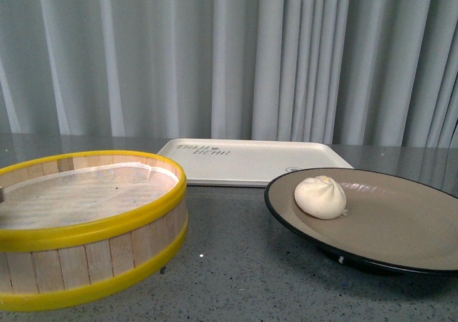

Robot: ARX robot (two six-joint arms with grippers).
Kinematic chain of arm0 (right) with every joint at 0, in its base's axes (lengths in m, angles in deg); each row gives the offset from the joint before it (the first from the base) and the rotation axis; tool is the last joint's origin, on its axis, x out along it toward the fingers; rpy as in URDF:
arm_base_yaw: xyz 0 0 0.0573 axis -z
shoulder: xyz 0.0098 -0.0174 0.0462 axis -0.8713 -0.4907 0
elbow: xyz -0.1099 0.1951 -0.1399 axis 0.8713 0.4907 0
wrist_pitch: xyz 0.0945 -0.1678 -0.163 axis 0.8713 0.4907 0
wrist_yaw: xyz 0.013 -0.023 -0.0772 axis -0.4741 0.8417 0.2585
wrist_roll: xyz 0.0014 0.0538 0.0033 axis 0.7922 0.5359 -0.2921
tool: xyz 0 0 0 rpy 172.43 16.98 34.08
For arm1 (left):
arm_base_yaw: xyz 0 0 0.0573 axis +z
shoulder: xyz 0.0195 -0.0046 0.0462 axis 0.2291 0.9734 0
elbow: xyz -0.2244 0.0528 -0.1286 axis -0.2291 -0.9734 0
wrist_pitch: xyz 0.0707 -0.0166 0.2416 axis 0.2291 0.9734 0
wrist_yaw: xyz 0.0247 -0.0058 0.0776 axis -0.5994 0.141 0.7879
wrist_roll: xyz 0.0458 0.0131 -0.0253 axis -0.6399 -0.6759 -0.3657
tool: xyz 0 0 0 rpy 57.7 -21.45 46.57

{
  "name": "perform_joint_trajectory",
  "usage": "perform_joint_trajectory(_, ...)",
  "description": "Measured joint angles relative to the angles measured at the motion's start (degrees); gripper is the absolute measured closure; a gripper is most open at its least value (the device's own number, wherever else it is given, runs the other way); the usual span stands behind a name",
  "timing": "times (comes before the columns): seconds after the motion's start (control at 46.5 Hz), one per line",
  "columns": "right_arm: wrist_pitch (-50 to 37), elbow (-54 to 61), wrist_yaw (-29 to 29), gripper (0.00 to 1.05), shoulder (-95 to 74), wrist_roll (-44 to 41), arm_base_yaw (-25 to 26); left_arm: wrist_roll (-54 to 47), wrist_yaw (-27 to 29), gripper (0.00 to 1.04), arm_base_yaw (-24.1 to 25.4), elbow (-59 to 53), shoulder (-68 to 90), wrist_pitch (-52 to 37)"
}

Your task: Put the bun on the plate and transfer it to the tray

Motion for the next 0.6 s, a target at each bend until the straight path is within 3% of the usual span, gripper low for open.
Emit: perform_joint_trajectory(0.602, 0.0, 0.0, 0.0, 0.08, 0.0, 0.0, 0.0, 0.0, -7.3, 1.01, 7.4, -16.9, -20.4, 3.9)
